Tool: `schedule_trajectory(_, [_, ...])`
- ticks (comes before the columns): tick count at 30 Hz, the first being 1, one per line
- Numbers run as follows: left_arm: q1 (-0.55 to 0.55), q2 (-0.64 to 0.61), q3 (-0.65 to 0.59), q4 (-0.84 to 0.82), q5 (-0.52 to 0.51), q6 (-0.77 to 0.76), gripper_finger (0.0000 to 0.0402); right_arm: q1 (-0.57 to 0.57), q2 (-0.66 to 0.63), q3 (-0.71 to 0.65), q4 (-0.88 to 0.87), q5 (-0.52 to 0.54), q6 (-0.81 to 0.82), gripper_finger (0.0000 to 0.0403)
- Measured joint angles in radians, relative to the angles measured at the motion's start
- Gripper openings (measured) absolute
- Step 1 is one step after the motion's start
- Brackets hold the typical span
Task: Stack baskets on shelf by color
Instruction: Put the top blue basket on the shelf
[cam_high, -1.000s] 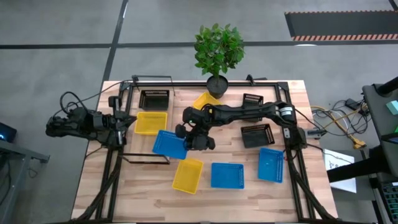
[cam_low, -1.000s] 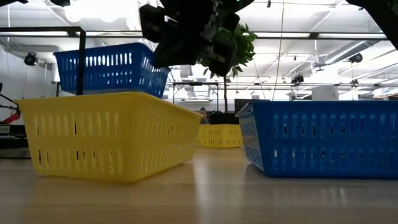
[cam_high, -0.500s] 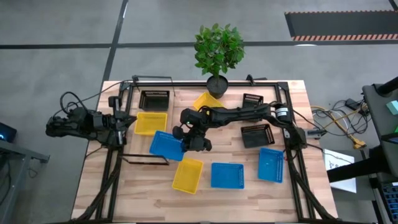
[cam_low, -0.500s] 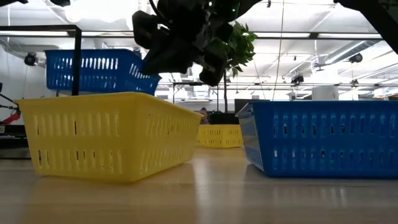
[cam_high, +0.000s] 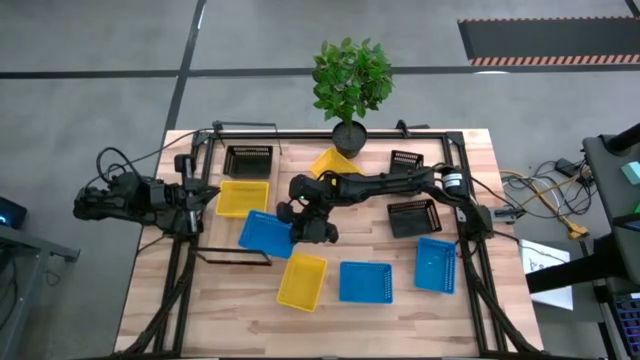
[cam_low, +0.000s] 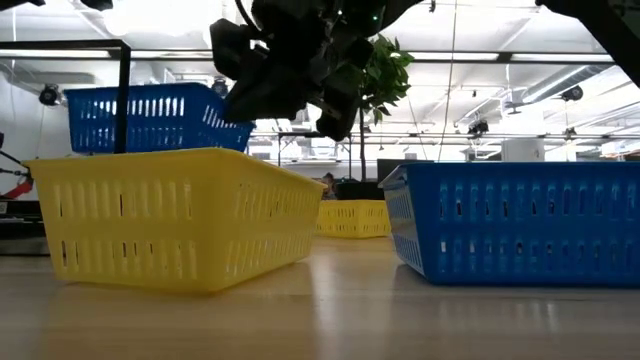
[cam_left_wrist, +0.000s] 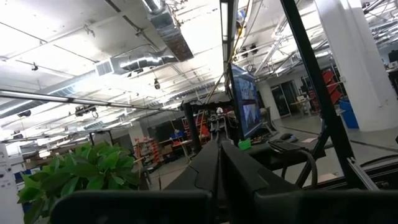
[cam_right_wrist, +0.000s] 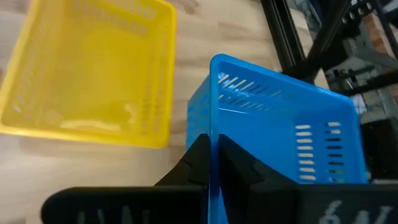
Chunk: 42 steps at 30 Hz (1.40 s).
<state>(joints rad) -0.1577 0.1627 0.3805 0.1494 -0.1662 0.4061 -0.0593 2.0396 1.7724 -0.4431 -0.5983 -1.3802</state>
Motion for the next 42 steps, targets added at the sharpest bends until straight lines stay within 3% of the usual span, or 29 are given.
schedule_trajectory(5, [0.000, 0.000, 0.000, 0.000, 0.000, 0.000, 0.0002, 0.000, 0.000, 0.000, 0.016, 0.083, 0.000, 0.0029])
schedule_trajectory(15, [0.000, 0.000, 0.000, 0.000, 0.000, 0.001, 0.0002, 0.000, 0.000, 0.000, 0.019, 0.086, -0.001, 0.0076])
schedule_trajectory(24, [0.000, 0.000, -0.001, 0.000, 0.000, 0.002, 0.0002, 0.002, 0.000, 0.001, 0.149, 0.094, 0.018, 0.0100])
schedule_trajectory(28, [0.000, 0.000, -0.001, 0.000, 0.000, 0.002, 0.0002, 0.002, -0.006, 0.001, 0.142, 0.129, 0.217, 0.0095])
schedule_trajectory(31, [0.000, 0.000, -0.001, 0.000, 0.000, 0.001, 0.0002, 0.002, -0.014, 0.001, 0.136, 0.315, 0.433, 0.0078])
schedule_trajectory(34, [0.000, 0.000, -0.002, 0.000, 0.000, 0.001, 0.0002, -0.008, -0.016, 0.001, 0.083, 0.479, 0.551, 0.0052])
schedule_trajectory(38, [0.000, 0.000, -0.003, 0.000, 0.000, 0.002, 0.0002, -0.018, -0.016, 0.001, 0.071, 0.494, 0.860, 0.0026])
schedule_trajectory(42, [0.000, 0.000, -0.003, 0.000, 0.000, 0.002, 0.0002, -0.016, -0.022, 0.008, -0.013, 0.488, 1.139, 0.0046])
